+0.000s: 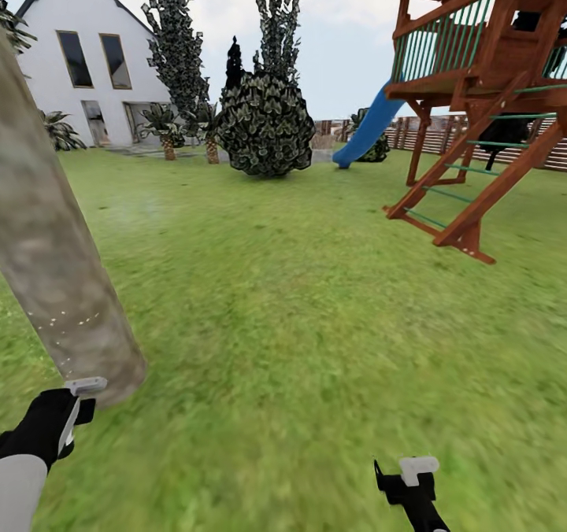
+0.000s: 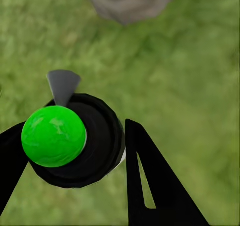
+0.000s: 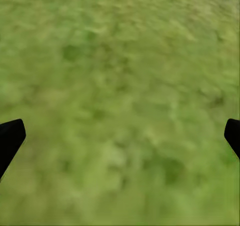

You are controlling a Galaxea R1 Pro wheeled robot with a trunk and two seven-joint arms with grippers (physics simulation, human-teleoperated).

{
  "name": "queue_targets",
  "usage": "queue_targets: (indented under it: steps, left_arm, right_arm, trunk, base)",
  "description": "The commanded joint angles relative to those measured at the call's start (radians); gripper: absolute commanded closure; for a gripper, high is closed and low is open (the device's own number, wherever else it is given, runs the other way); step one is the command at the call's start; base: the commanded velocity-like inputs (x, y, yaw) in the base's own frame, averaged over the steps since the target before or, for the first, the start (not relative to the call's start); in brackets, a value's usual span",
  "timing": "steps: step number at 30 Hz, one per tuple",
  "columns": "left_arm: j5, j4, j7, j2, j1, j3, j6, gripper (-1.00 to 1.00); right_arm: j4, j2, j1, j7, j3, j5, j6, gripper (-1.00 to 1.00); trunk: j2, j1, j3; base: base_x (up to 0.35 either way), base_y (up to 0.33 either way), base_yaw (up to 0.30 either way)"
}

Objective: In the garden, pick up the pesticide atomizer on the floor and spray pesticide onto both trees until each tree trunk is fully covered.

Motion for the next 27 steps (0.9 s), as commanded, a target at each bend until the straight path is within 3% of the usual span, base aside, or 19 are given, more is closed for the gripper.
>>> queue_targets:
  steps: [1, 9, 15, 16, 18, 20, 21, 23, 25, 27]
  left_arm:
    - [0.003, -0.002, 0.002, 0.000, 0.003, 0.001, 0.004, 1.00]
    - [0.009, -0.004, 0.002, -0.028, 0.011, -0.003, 0.001, 1.00]
    - [0.003, -0.004, 0.004, -0.010, 0.013, 0.000, 0.001, 1.00]
    - [0.004, -0.003, 0.012, -0.015, 0.013, -0.003, 0.001, 1.00]
    - [0.010, 0.000, 0.087, -0.052, 0.009, -0.006, 0.001, 1.00]
    - [0.012, -0.004, 0.128, -0.061, 0.006, -0.002, 0.001, 1.00]
    - [0.013, -0.006, 0.135, -0.057, 0.007, 0.001, 0.002, 1.00]
    - [0.021, -0.003, 0.132, 0.004, 0.009, 0.003, 0.005, 1.00]
    - [0.050, 0.003, 0.130, 0.013, 0.010, 0.001, 0.001, 1.00]
    - [0.076, 0.065, 0.133, -0.037, 0.012, 0.000, -0.041, 1.00]
  right_arm:
    - [0.001, 0.000, -0.001, -0.008, 0.000, 0.010, -0.002, -1.00]
    - [0.001, 0.000, -0.001, -0.008, 0.000, 0.010, -0.002, -1.00]
    - [0.001, 0.000, -0.001, -0.008, 0.000, 0.010, -0.002, -1.00]
    - [0.001, 0.000, -0.001, -0.008, 0.000, 0.010, -0.002, -1.00]
    - [0.001, 0.000, -0.001, -0.007, 0.000, 0.010, -0.002, -1.00]
    - [0.001, 0.000, -0.001, -0.008, 0.000, 0.010, -0.002, -1.00]
    - [0.001, 0.000, -0.001, -0.008, 0.000, 0.010, -0.002, -1.00]
    - [0.001, 0.000, -0.001, -0.007, 0.000, 0.010, -0.002, -1.00]
    - [0.001, 0.000, -0.001, -0.006, 0.000, 0.010, -0.002, -1.00]
    - [0.001, 0.002, -0.001, -0.006, 0.000, 0.010, -0.002, -1.00]
  trunk:
    - [0.000, 0.000, -0.001]
    - [0.000, 0.000, -0.001]
    - [0.000, 0.000, -0.001]
    - [0.000, 0.000, -0.001]
    - [0.000, 0.000, -0.001]
    - [0.000, 0.000, -0.001]
    - [0.000, 0.000, -0.001]
    - [0.000, 0.000, -0.001]
    - [0.000, 0.000, -0.001]
    - [0.000, 0.000, -0.001]
  base:
    - [0.337, 0.000, 0.133]
    - [0.306, -0.025, 0.256]
    - [0.028, -0.005, 0.045]
    - [0.001, 0.000, 0.002]
    - [0.000, 0.000, 0.000]
    - [0.000, 0.000, 0.000]
    - [0.000, 0.000, 0.000]
    - [0.000, 0.000, 0.000]
    - [0.000, 0.000, 0.000]
    - [0.000, 0.000, 0.000]
